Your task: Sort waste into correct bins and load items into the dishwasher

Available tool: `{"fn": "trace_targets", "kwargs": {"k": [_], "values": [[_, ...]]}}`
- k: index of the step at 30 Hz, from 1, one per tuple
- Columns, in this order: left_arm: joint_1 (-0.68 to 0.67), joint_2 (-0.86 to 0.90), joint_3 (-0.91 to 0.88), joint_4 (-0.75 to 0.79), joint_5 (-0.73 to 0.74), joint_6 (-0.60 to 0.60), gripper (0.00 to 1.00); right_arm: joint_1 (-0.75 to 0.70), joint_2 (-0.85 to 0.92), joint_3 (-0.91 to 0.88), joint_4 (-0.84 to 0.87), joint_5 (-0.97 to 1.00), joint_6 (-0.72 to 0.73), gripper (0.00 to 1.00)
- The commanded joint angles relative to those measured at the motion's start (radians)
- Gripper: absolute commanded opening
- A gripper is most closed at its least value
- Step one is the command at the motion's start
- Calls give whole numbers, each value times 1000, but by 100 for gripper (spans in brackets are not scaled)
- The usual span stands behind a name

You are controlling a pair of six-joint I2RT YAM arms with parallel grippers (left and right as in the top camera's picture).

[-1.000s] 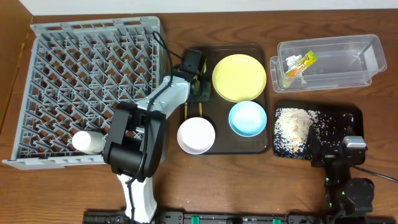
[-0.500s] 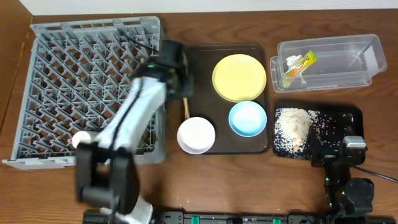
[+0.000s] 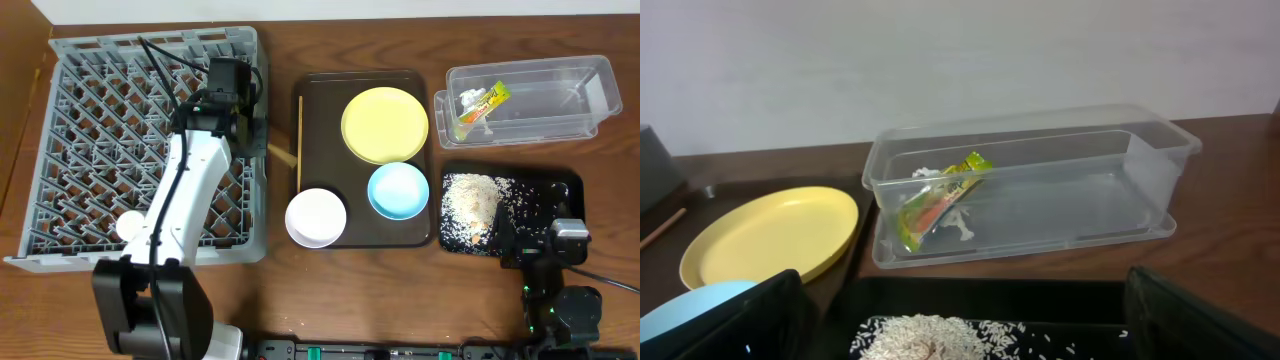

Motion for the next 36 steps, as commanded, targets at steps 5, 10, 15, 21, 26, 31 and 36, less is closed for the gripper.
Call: {"fn": "trace_targets", "kwargs": {"k": [5,10,15,21,26,31,36], "values": [[5,20,-9,-11,22,35,8,-6,-3,-2,-3,3,-13,99],[0,18,-9,-15,92,-5,8,-6,-3,-2,-3,3,-13,99],[0,7,-9,-22,172,-11,13,-6,-3,-2,-3,3,-13,99],[0,13,-15,-16,196,-11,25,-6,-3,-2,-3,3,-13,99],[3,13,-15,-80,173,-163,40,-6,-3,-2,-3,3,-13,99],[3,13,-15,-105,80,-368,35,-5,-3,-2,-3,3,-13,99],[3,14,-16,-117,83,-448,31,-5,-3,-2,-3,3,-13,99]]}}
